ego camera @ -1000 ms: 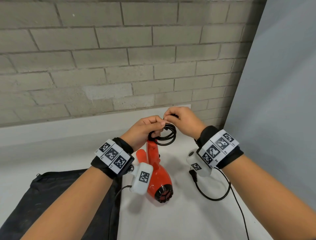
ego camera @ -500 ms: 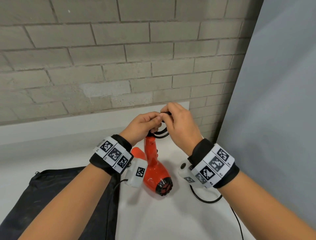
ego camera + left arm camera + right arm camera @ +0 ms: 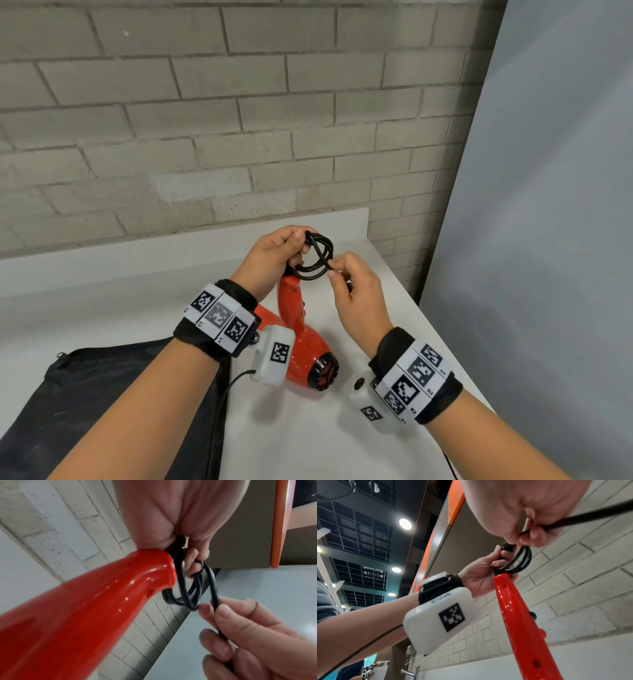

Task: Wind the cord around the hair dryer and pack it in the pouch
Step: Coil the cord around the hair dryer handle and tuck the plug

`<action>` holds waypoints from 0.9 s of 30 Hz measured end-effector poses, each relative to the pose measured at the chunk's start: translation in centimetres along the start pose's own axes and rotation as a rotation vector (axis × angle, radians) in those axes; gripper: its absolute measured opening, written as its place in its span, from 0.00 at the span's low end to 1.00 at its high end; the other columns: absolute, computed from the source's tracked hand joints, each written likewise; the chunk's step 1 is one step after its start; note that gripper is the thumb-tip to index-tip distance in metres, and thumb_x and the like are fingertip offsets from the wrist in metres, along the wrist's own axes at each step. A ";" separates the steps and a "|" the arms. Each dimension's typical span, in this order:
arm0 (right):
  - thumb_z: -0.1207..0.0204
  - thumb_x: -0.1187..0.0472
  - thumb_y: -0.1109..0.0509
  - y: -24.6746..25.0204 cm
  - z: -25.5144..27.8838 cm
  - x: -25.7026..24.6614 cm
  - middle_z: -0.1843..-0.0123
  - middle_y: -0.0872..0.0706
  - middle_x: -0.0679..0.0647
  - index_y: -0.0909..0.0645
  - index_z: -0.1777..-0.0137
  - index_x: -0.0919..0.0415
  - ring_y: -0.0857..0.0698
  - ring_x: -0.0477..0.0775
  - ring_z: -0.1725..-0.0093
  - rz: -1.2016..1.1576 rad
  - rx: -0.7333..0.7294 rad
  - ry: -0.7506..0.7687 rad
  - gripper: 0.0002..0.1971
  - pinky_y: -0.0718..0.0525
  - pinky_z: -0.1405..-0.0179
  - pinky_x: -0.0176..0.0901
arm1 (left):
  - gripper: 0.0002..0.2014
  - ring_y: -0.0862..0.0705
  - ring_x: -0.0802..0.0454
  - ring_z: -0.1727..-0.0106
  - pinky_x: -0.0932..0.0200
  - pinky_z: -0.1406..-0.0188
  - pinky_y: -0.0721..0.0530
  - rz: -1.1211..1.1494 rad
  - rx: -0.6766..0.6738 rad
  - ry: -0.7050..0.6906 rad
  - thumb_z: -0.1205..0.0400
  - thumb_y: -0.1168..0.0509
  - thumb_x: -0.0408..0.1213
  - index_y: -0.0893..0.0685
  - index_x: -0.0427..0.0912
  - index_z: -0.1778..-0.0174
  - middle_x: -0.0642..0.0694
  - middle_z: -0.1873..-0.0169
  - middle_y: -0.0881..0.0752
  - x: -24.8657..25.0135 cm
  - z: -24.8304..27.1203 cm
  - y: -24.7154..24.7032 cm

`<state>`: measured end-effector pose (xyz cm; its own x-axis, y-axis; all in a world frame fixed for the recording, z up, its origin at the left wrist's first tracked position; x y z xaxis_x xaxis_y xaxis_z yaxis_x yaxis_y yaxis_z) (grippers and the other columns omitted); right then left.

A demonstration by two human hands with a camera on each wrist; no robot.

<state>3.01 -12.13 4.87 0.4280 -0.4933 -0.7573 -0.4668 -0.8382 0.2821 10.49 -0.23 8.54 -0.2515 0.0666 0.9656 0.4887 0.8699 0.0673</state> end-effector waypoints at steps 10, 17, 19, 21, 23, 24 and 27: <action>0.26 0.71 0.39 -1.5 -0.8 0.7 0.49 0.17 0.61 0.26 0.62 0.63 0.24 0.42 0.64 -0.129 -0.043 -0.045 0.06 0.25 0.61 0.32 | 0.14 0.33 0.62 0.79 0.68 0.66 0.27 0.048 -0.014 0.048 0.15 0.49 0.37 0.18 0.41 0.48 0.57 0.71 0.12 0.3 0.4 0.2; 0.27 0.72 0.37 -1.8 -0.6 0.7 0.52 0.17 0.54 0.24 0.63 0.63 0.21 0.43 0.58 -0.123 -0.021 -0.032 0.06 0.24 0.58 0.28 | 0.07 0.34 0.61 0.77 0.63 0.67 0.32 -0.021 0.099 0.045 0.22 0.36 0.33 0.14 0.46 0.55 0.46 0.69 0.18 0.6 1.0 0.0; 0.25 0.71 0.35 -0.9 -0.7 0.4 0.51 0.16 0.51 0.25 0.63 0.50 0.21 0.38 0.62 -0.126 -0.097 -0.085 0.13 0.24 0.59 0.27 | 0.07 0.32 0.64 0.79 0.66 0.68 0.31 -0.018 0.122 0.053 0.21 0.37 0.32 0.14 0.45 0.56 0.55 0.73 0.15 0.6 0.9 -0.1; 0.23 0.67 0.36 0.9 -1.1 -0.1 0.53 0.15 0.46 0.25 0.63 0.47 0.20 0.32 0.61 -0.083 -0.174 -0.104 0.13 0.25 0.60 0.21 | 0.07 0.28 0.65 0.80 0.72 0.71 0.29 -0.028 0.118 0.056 0.21 0.37 0.31 0.15 0.44 0.55 0.60 0.77 0.15 0.8 1.0 -0.3; 0.21 0.65 0.38 3.1 -1.5 0.0 0.55 0.15 0.44 0.21 0.59 0.53 0.19 0.32 0.59 -0.015 -0.231 -0.144 0.09 0.26 0.59 0.17 | 0.07 0.26 0.66 0.80 0.74 0.72 0.29 -0.041 0.123 0.060 0.21 0.37 0.31 0.15 0.41 0.52 0.58 0.74 0.15 0.9 1.0 -0.5; 0.21 0.65 0.39 4.1 -1.6 0.3 0.55 0.15 0.44 0.20 0.58 0.56 0.19 0.34 0.59 0.039 -0.260 -0.178 0.08 0.26 0.60 0.16 | 0.07 0.26 0.66 0.80 0.73 0.71 0.29 -0.050 0.131 0.061 0.20 0.37 0.31 0.16 0.40 0.50 0.55 0.70 0.15 0.9 0.9 -0.5; 0.21 0.67 0.40 6.6 -1.3 3.4 0.57 0.17 0.46 0.19 0.55 0.61 0.21 0.38 0.62 0.264 -0.388 -0.302 0.08 0.26 0.62 0.16 | 0.09 0.27 0.66 0.80 0.69 0.69 0.30 -0.067 0.146 0.064 0.20 0.38 0.31 0.16 0.39 0.46 0.50 0.66 0.16 0.8 0.9 -0.7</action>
<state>2.36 -19.61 4.90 0.0676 -0.6572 -0.7507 -0.1846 -0.7477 0.6379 9.21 -0.38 9.09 -0.2233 -0.0213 0.9745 0.3448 0.9334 0.0994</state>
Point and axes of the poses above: each hand's wrist, its own z-axis away from the middle knuckle, its own y-axis out of the back of the hand, x = y × z, the point moved 3 cm from there along -z, towards the middle knuckle
